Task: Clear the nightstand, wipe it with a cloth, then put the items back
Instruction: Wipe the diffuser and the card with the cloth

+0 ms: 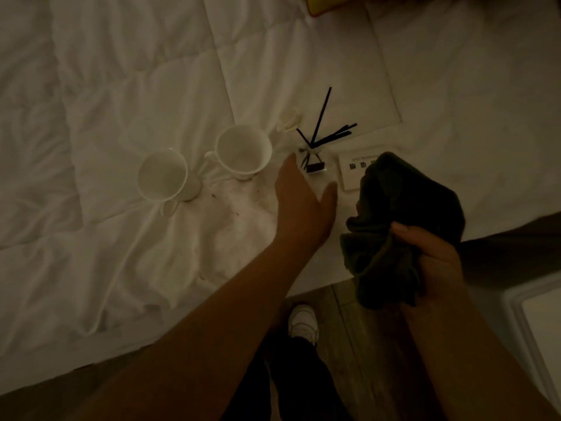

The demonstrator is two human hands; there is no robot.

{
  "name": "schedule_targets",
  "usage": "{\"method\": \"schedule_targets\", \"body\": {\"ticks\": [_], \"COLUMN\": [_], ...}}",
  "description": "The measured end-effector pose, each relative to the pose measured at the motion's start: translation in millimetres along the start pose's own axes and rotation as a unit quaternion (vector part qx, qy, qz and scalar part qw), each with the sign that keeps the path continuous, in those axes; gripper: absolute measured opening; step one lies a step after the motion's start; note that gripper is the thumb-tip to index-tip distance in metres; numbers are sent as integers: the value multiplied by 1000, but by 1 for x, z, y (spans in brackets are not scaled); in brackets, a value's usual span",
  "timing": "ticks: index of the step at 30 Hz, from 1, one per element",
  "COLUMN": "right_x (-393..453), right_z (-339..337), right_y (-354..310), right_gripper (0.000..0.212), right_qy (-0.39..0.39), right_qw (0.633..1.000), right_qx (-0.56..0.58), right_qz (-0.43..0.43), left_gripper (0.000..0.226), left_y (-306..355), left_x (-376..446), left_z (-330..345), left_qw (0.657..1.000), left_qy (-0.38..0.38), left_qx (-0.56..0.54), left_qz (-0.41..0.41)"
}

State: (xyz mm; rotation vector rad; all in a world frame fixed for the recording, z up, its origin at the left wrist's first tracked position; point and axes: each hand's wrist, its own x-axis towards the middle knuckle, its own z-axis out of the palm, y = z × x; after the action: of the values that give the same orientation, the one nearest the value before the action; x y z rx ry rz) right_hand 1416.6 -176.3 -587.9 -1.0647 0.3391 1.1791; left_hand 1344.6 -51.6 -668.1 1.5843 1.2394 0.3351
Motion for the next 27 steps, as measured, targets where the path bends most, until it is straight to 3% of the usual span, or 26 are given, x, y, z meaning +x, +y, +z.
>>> {"method": "schedule_targets", "body": {"ticks": [3,6,8,10,11,13,16,19,20,23,25,27], "right_x": [-1,4,11,17,21,29,38,42,42,44,49,55], "right_z": [-3,-4,-2,2,2,11,30,43,47,59,63,60], "right_y": [-5,-3,-3,-1,0,-1,0,0,-1,-10,-20,-25], "right_gripper": [29,21,26,59,64,59,50,52,51,26,10,15], "right_qy": [-1,56,114,113,110,106,60,19,-2,-4,20,-27], "right_qw": [1000,991,954,895,866,831,827,777,782,871,895,948], "right_qx": [6,-116,-236,-351,-394,-436,-434,-503,-494,-382,-365,-275], "right_qz": [-15,-35,-146,-253,-286,-328,-351,-379,-380,-309,-256,-159], "left_gripper": [84,69,47,32,29,24,24,21,25,34,42,45], "left_y": [8,4,3,5,9,16,34,53,56,63,66,70], "left_x": [43,64,66,61,56,41,15,-2,-6,-15,-21,-24], "left_z": [18,23,23,18,15,6,-13,-34,-40,-55,-61,-67], "left_qw": [998,996,994,993,993,995,984,968,962,952,949,945], "left_qy": [23,50,69,78,69,26,-35,-71,-88,-136,-163,-195], "left_qx": [-3,65,80,65,41,-35,-137,-206,-220,-217,-200,-177], "left_qz": [-58,-41,12,67,82,85,105,122,133,166,182,194]}}
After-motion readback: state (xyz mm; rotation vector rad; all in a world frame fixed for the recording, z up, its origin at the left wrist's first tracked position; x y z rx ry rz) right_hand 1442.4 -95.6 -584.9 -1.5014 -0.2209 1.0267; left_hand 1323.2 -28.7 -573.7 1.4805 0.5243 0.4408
